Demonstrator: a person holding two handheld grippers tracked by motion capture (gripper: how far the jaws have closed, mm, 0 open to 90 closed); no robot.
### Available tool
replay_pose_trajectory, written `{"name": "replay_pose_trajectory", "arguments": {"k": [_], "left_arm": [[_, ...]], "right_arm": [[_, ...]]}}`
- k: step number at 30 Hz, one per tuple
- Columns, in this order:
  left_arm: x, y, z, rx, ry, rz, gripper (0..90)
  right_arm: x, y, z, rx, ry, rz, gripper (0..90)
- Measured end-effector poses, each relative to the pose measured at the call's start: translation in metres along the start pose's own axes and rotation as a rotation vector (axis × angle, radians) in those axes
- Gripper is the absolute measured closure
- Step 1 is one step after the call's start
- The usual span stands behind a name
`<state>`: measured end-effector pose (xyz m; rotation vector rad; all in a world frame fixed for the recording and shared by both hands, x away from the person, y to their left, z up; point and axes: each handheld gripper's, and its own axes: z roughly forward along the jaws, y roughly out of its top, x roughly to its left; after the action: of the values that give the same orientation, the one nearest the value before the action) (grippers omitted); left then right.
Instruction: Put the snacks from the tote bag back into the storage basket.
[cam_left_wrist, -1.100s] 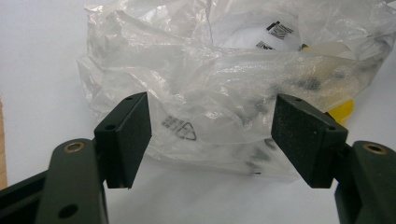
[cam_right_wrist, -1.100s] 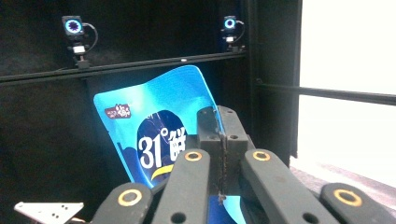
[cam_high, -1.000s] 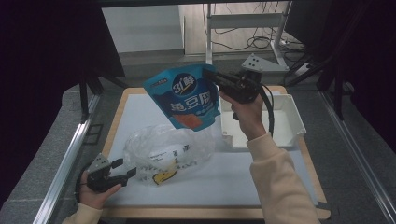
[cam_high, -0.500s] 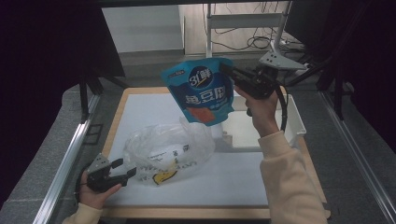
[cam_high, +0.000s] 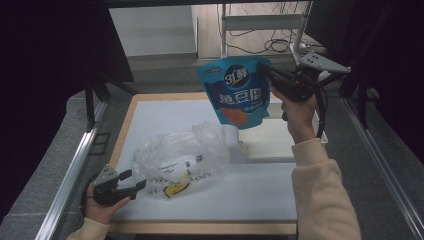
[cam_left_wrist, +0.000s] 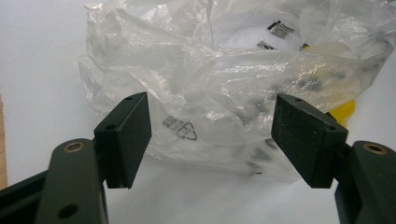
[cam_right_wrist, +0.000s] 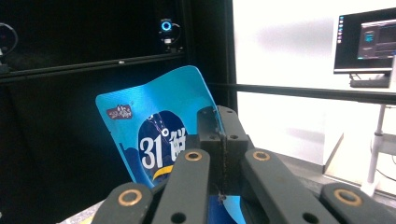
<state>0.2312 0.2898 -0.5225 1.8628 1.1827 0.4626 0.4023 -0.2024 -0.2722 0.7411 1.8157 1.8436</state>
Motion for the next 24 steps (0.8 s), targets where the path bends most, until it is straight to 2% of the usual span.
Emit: {"name": "replay_pose_trajectory", "arguments": {"k": [12, 24], "left_arm": [[0.0, 0.0, 0.0, 0.006, 0.001, 0.001, 28.9], [0.0, 0.0, 0.001, 0.007, 0.003, 0.003, 28.9]], "right_arm": [[-0.025, -0.006, -0.012, 0.002, -0.062, 0.008, 89.5], [-0.049, -0.023, -0.01, 0.033, -0.113, 0.015, 89.5]]}}
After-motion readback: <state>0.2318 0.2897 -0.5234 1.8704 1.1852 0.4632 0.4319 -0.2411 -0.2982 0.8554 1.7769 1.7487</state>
